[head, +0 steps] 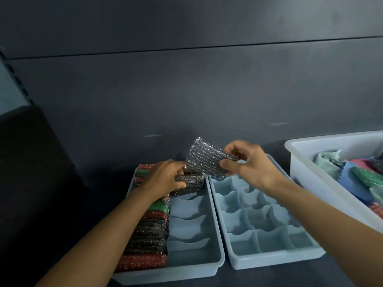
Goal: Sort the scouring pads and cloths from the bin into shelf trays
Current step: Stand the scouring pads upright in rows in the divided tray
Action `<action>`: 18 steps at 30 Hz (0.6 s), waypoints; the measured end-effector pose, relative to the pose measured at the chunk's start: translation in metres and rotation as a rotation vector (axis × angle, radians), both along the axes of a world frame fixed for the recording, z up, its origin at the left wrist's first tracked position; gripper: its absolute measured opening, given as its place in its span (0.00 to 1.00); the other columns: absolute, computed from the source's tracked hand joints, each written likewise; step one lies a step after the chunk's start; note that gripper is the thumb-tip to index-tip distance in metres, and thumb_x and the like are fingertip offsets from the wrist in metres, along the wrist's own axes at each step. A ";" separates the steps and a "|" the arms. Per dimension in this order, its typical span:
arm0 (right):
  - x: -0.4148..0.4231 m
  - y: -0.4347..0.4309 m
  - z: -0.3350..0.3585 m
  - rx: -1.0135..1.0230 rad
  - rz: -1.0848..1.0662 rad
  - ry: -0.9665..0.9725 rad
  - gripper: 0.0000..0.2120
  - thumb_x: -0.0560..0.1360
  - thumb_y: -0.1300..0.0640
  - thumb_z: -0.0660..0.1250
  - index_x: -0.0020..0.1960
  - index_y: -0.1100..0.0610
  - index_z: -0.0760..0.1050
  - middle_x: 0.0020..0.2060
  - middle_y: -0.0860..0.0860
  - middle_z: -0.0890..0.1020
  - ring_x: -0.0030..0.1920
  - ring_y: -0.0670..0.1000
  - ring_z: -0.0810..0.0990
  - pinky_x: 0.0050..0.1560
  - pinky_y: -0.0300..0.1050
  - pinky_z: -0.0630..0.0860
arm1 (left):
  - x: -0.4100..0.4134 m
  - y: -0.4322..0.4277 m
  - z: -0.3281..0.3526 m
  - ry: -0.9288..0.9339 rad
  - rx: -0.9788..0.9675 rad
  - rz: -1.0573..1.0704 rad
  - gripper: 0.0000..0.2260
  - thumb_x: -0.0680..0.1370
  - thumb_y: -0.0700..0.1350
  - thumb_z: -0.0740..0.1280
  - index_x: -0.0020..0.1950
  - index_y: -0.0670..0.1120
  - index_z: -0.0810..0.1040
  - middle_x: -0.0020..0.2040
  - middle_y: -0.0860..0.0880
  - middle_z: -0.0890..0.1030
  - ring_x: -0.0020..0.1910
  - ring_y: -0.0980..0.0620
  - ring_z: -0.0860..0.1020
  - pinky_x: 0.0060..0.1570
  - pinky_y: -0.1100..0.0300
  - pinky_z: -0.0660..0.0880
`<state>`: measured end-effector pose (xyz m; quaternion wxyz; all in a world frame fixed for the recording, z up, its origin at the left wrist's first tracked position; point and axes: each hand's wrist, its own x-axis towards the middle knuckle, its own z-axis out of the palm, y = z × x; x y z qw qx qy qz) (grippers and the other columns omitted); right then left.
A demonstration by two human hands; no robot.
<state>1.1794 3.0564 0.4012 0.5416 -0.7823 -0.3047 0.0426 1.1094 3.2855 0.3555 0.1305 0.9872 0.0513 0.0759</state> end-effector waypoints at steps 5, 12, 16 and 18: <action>-0.004 0.035 -0.019 -0.081 0.103 -0.089 0.08 0.69 0.64 0.74 0.40 0.54 0.76 0.35 0.49 0.78 0.38 0.48 0.75 0.47 0.50 0.75 | -0.010 0.031 0.002 -0.004 -0.102 0.052 0.04 0.75 0.45 0.73 0.47 0.52 0.81 0.45 0.56 0.80 0.49 0.52 0.79 0.50 0.51 0.77; -0.012 0.070 -0.036 -0.639 0.026 -0.502 0.09 0.72 0.54 0.66 0.51 0.49 0.75 0.47 0.51 0.80 0.50 0.56 0.78 0.47 0.44 0.72 | -0.021 0.039 -0.004 -0.006 -0.304 0.024 0.16 0.79 0.36 0.66 0.61 0.54 0.80 0.56 0.55 0.82 0.57 0.58 0.79 0.62 0.56 0.75; -0.015 0.081 -0.050 -0.802 0.004 -0.556 0.14 0.73 0.56 0.65 0.58 0.52 0.75 0.55 0.55 0.78 0.54 0.58 0.79 0.50 0.45 0.74 | -0.027 0.034 -0.006 0.013 -0.329 0.026 0.16 0.80 0.35 0.64 0.64 0.50 0.78 0.58 0.53 0.82 0.59 0.59 0.78 0.65 0.56 0.74; -0.014 0.081 -0.056 -0.827 -0.003 -0.542 0.14 0.73 0.56 0.65 0.58 0.52 0.76 0.56 0.55 0.78 0.53 0.57 0.79 0.49 0.45 0.75 | -0.030 0.030 -0.006 0.028 -0.302 0.026 0.16 0.80 0.37 0.64 0.66 0.50 0.77 0.62 0.53 0.80 0.61 0.58 0.76 0.66 0.58 0.72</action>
